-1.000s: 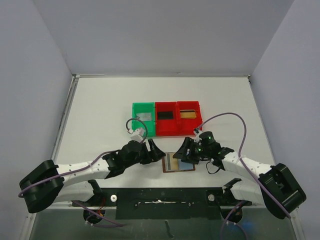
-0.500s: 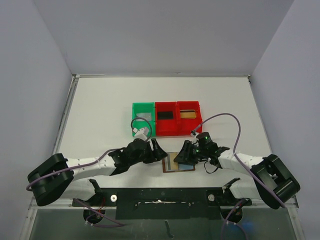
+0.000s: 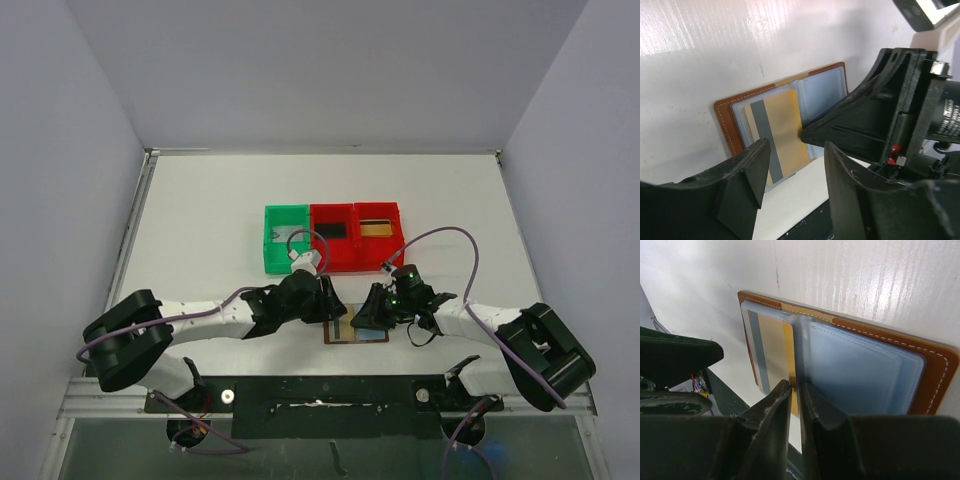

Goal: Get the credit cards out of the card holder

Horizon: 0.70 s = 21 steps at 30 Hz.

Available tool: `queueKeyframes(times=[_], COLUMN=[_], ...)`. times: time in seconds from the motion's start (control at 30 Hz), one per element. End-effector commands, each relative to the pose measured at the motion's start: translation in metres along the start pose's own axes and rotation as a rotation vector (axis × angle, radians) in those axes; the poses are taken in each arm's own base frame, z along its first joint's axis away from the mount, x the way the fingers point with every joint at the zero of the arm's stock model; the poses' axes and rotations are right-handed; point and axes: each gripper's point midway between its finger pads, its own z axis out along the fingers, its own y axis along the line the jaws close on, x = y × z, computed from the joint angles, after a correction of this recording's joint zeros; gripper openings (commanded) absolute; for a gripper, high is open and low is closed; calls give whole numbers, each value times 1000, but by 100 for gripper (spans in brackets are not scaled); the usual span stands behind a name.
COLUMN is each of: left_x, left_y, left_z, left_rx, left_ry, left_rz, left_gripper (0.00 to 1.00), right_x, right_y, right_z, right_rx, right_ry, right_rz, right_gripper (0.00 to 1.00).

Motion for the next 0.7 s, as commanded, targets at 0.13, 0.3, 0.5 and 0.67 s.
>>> queueKeyframes(times=[0.13, 0.3, 0.5, 0.67], left_x=[6, 13, 18, 15], left_y=[-4, -1, 7, 9], left_z=[16, 21, 20, 15], left_rx=[-106, -152, -212, -224], left_ry=[34, 65, 75, 58], left_rz=[92, 130, 153, 152], left_gripper=[41, 40, 37, 38], right_x=[-7, -9, -9, -8], right_y=[4, 2, -3, -6], right_z=[2, 2, 5, 8], right_rx=[-15, -2, 19, 25], right_ry=[-23, -33, -27, -19], right_rz=[-12, -4, -2, 0], right_gripper=[16, 20, 22, 19])
